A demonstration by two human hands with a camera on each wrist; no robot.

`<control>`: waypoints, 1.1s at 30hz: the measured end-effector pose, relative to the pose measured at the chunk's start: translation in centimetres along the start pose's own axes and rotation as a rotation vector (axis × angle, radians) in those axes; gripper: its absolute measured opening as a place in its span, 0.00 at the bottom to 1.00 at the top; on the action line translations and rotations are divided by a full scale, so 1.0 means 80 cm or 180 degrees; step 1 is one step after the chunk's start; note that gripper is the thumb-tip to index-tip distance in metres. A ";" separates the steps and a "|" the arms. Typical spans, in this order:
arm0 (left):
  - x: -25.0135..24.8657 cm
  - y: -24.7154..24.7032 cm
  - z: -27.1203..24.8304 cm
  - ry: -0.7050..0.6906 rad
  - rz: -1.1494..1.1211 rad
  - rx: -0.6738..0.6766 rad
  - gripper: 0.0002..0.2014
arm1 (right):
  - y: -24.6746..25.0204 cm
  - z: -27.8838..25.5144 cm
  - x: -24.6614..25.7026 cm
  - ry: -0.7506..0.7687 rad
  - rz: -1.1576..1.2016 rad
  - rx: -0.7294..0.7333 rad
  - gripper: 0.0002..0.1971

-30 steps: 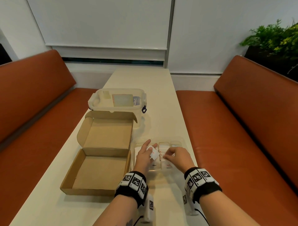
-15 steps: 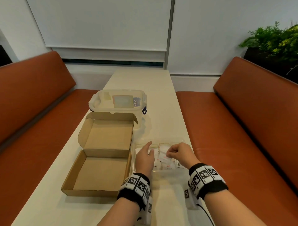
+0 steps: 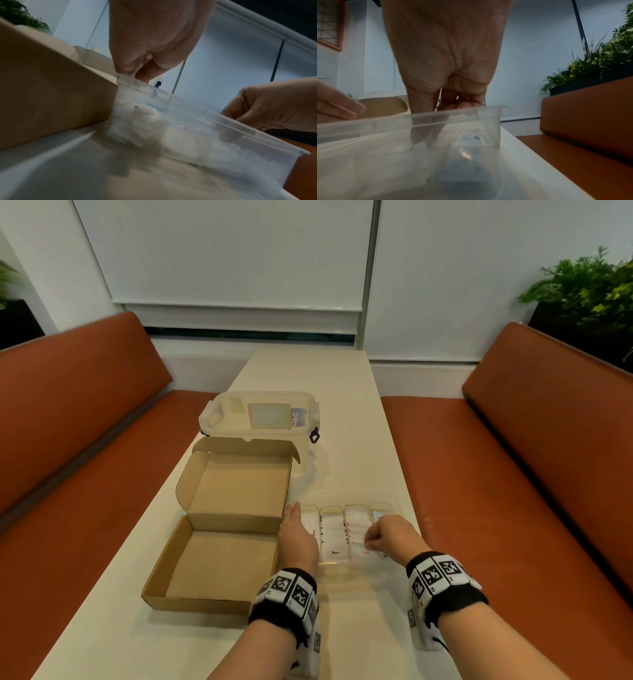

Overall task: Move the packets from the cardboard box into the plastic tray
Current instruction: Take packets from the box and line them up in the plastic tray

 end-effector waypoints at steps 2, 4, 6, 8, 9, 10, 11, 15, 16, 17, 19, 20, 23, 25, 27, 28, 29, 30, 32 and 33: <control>0.002 0.002 0.000 -0.0002 -0.0040 -0.0008 0.37 | -0.002 0.000 0.004 0.0044 -0.0081 0.0045 0.06; 0.006 0.003 0.002 0.0002 -0.0047 -0.0037 0.37 | -0.004 0.001 0.009 0.0101 -0.0173 0.0083 0.06; 0.009 0.005 0.004 0.0058 -0.0092 -0.0056 0.36 | -0.004 0.003 0.011 0.0156 -0.0253 0.0119 0.07; 0.011 0.006 0.006 0.0058 -0.0104 -0.0036 0.36 | -0.004 0.005 0.013 0.0207 -0.0287 0.0138 0.07; 0.011 0.006 0.007 0.0041 -0.0091 -0.0019 0.36 | -0.004 0.005 0.014 0.0233 -0.0304 0.0152 0.08; 0.011 0.006 0.008 0.0030 -0.0077 -0.0003 0.36 | -0.005 0.005 0.014 0.0253 -0.0324 0.0168 0.08; 0.011 0.006 0.009 0.0024 -0.0060 0.0011 0.35 | -0.007 0.005 0.015 0.0269 -0.0344 0.0171 0.08; 0.010 0.007 0.010 0.0003 -0.0009 0.0075 0.36 | -0.009 0.001 0.011 0.0295 -0.0379 -0.0013 0.04; 0.009 0.008 0.010 -0.0006 0.0001 0.0097 0.36 | -0.010 0.001 0.009 0.0306 -0.0343 -0.0091 0.03; 0.009 0.008 0.009 -0.0017 0.0010 0.0118 0.36 | -0.012 0.001 0.006 0.0312 -0.0306 -0.0147 0.03; 0.009 0.009 0.009 -0.0028 0.0036 0.0140 0.37 | -0.016 0.001 0.004 0.0322 -0.0283 -0.0185 0.03; 0.009 0.010 0.009 -0.0026 0.0048 0.0145 0.37 | -0.018 0.001 0.004 0.0339 -0.0289 -0.0208 0.03; 0.008 0.011 0.010 -0.0045 0.0088 0.0171 0.36 | -0.013 -0.002 0.001 0.0371 -0.0331 -0.0473 0.08; 0.007 0.011 0.011 -0.0043 0.0109 0.0179 0.36 | -0.001 -0.007 -0.009 0.0238 -0.0473 -0.0982 0.13; 0.007 0.010 0.011 -0.0028 0.0110 0.0188 0.36 | 0.016 -0.017 -0.024 -0.0136 -0.0633 -0.1566 0.15; 0.007 0.009 0.012 -0.0028 0.0112 0.0190 0.37 | 0.021 -0.022 -0.033 -0.0400 -0.0600 -0.1712 0.16; 0.007 0.009 0.012 -0.0030 0.0115 0.0194 0.37 | 0.022 -0.026 -0.042 -0.0665 -0.0476 -0.1742 0.18; 0.008 0.008 0.013 -0.0031 0.0111 0.0200 0.37 | 0.020 -0.029 -0.050 -0.0884 -0.0306 -0.1684 0.20; 0.007 0.006 0.014 -0.0037 0.0075 0.0218 0.36 | 0.013 -0.031 -0.056 -0.1069 -0.0107 -0.1488 0.19; 0.007 0.005 0.015 -0.0039 0.0068 0.0224 0.36 | 0.010 -0.031 -0.057 -0.1059 -0.0089 -0.1444 0.18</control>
Point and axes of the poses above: each hand's wrist, its own z-axis towards the middle knuckle, its own y-axis out of the back of the hand, x = y × z, the point moved 5 cm from there along z, towards the middle knuckle, and after that the axes turned 8 degrees about -x, right-handed, at the moved point
